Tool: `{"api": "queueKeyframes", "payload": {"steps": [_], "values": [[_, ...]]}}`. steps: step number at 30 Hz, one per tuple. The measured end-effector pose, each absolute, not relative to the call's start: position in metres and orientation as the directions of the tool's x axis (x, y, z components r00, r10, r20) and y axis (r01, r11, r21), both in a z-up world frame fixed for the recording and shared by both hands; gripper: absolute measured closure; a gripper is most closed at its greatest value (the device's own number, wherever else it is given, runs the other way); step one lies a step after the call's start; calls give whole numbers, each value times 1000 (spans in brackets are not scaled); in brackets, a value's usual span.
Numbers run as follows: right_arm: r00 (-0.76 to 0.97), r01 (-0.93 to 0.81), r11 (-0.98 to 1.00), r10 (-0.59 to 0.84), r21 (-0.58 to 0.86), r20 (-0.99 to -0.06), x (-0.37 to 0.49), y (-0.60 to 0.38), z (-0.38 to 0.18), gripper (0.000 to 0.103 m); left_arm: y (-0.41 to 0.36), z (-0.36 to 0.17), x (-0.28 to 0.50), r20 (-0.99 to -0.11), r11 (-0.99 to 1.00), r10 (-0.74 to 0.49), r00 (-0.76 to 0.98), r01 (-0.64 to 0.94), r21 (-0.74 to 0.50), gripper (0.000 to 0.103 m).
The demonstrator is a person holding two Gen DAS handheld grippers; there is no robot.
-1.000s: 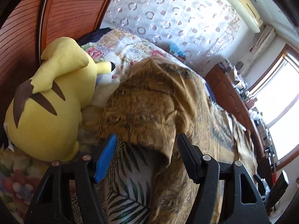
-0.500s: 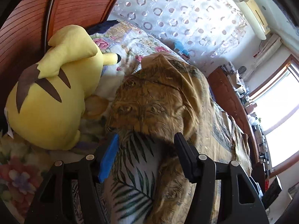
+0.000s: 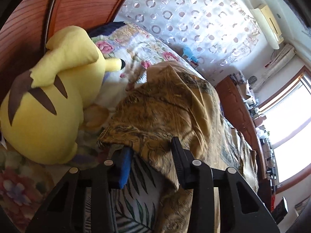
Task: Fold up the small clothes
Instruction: 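Lower the left gripper to the shirt side edge and close on it, then fold the held shirt side over toward the shirt center, open left gripper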
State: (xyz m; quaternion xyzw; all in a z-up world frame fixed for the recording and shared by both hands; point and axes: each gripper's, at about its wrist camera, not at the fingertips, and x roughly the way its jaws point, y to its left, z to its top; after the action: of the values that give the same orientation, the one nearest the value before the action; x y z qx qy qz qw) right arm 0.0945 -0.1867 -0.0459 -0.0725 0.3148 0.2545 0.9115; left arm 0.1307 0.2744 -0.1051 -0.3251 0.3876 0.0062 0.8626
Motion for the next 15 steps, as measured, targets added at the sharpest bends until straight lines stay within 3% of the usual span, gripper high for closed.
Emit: {"api": "queueKeyframes", "payload": {"steps": [6,7,8,11,15], "values": [[672,-511,859,419,27,-611,94,-187,-46,0,280,-104,140,-708,836,-156,689,-289,-466,63],[672,-511,859,419,27,-611,95,-187,-46,0,280,-103,141,-710,844,-142,689,-290,-450,67],[672,-511,859,419,27,-611,94,-187,-46,0,279,-101,142,-713,856,-119,691,-292,-426,80],[672,-512,859,419,27,-611,94,-187,-46,0,275,-92,140,-704,883,-72,707,-283,-375,100],[672,-511,859,419,27,-611,94,-187,-46,0,254,-63,137,-655,921,-56,754,-215,-325,100]]}}
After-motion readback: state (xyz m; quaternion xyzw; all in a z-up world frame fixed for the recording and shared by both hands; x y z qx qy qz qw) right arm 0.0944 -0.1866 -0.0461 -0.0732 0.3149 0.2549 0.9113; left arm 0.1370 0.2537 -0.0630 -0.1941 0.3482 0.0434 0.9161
